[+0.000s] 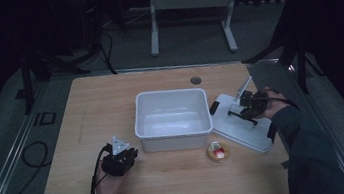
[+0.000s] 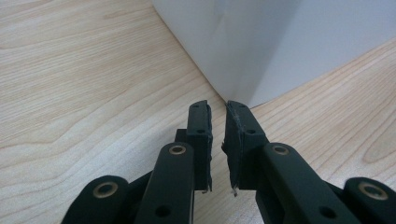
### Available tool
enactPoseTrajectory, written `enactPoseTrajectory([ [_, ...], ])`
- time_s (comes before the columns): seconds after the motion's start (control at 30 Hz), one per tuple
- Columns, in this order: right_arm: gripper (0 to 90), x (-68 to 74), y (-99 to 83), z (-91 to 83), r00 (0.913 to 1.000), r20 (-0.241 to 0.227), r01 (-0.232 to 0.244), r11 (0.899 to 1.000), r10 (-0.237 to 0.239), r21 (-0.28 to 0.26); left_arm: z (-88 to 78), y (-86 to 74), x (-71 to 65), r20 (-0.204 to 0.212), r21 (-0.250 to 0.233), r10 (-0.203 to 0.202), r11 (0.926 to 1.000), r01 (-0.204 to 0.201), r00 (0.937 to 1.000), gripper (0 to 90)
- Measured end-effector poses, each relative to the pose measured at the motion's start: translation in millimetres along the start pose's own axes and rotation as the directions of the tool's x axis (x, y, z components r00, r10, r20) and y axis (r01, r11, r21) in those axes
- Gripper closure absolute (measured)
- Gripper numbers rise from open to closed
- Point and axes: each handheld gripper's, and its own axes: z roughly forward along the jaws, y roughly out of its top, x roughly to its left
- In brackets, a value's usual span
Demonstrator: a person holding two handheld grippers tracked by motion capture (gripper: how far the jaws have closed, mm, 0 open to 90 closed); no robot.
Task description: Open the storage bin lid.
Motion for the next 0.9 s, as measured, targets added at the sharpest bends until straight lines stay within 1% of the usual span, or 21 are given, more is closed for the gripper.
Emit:
enactPoseTrajectory([
  [0.03, 76.9, 0.5, 0.0, -0.3, 1.0000, -0.005, -0.005, 1.000, 0.005, -0.001, 0.0, 0.0, 0.0, 0.000, 0.000, -0.001, 1.0000, 0.001, 1.0000, 80.1],
  [0.2, 72.7, 2.8, -0.1, -1.1, 1.0000, -0.009, -0.002, 1.000, 0.002, -0.005, 0.3, 0.0, 0.3, 0.001, 0.003, 0.001, 1.0000, -0.001, 1.0000, 80.0],
  [0.27, 70.7, 4.8, -0.5, -3.2, 0.9999, -0.013, -0.008, 1.000, 0.008, -0.017, 0.4, 0.1, -0.2, 0.001, 0.004, 0.003, 1.0000, -0.003, 1.0000, 79.9],
  [0.33, 67.5, 6.3, -1.0, -4.7, 0.9999, -0.010, -0.012, 1.000, 0.012, -0.025, 0.6, 0.1, -0.3, 0.002, 0.004, 0.003, 1.0000, -0.003, 1.0000, 79.7],
  [0.4, 66.3, 7.1, -1.1, -5.3, 0.9999, -0.005, -0.012, 0.999, 0.012, -0.030, 0.7, 0.1, -0.2, 0.002, 0.005, 0.003, 1.0000, -0.003, 1.0000, 79.5],
  [0.43, 63.1, 9.2, -1.5, -6.6, 0.9998, 0.002, -0.018, 0.999, 0.018, -0.036, 0.7, 0.0, -0.1, 0.002, 0.005, 0.003, 1.0000, -0.003, 1.0000, 79.4],
  [0.5, 60.5, 11.2, -1.7, -7.5, 0.9998, 0.005, -0.019, 0.999, 0.020, -0.043, 0.7, 0.0, -0.1, 0.001, 0.005, 0.002, 1.0000, -0.002, 1.0000, 79.0],
  [0.57, 59.4, 12.6, -1.8, -8.0, 0.9998, 0.007, -0.020, 0.999, 0.020, -0.047, 0.7, 0.0, -0.1, 0.001, 0.005, 0.002, 1.0000, -0.002, 1.0000, 78.8],
  [0.6, 58.4, 14.1, -1.8, -8.6, 0.9998, 0.009, -0.019, 0.998, 0.020, -0.051, 0.6, 0.1, -0.1, 0.001, 0.005, 0.002, 1.0000, -0.002, 1.0000, 78.8],
  [0.63, 56.2, 19.2, -2.0, -9.4, 0.9997, -0.001, -0.025, 0.998, 0.025, -0.059, 0.7, 0.0, -0.1, 0.000, 0.005, 0.002, 1.0000, -0.002, 1.0000, 78.5],
  [0.7, 53.9, 26.1, -1.7, -9.2, 0.9998, 0.000, -0.019, 0.998, 0.019, -0.059, 0.5, 0.0, -0.1, 0.000, 0.004, 0.000, 1.0000, 0.000, 1.0000, 78.2],
  [0.8, 53.4, 27.9, -1.6, -9.2, 0.9998, 0.002, -0.018, 0.998, 0.018, -0.060, 0.2, 0.0, 0.0, -0.001, 0.002, -0.002, 1.0000, 0.002, 1.0000, 78.1],
  [0.83, 52.3, 32.8, -1.2, -9.4, 0.9999, -0.003, -0.014, 0.998, 0.014, -0.066, 0.2, 0.0, 0.0, -0.001, 0.002, -0.003, 1.0000, 0.003, 1.0000, 77.9],
  [0.9, 50.6, 37.4, -0.5, -9.1, 0.9999, -0.005, -0.013, 0.998, 0.012, -0.064, 0.2, 0.0, 0.0, 0.000, 0.002, -0.003, 1.0000, 0.003, 1.0000, 77.7],
])
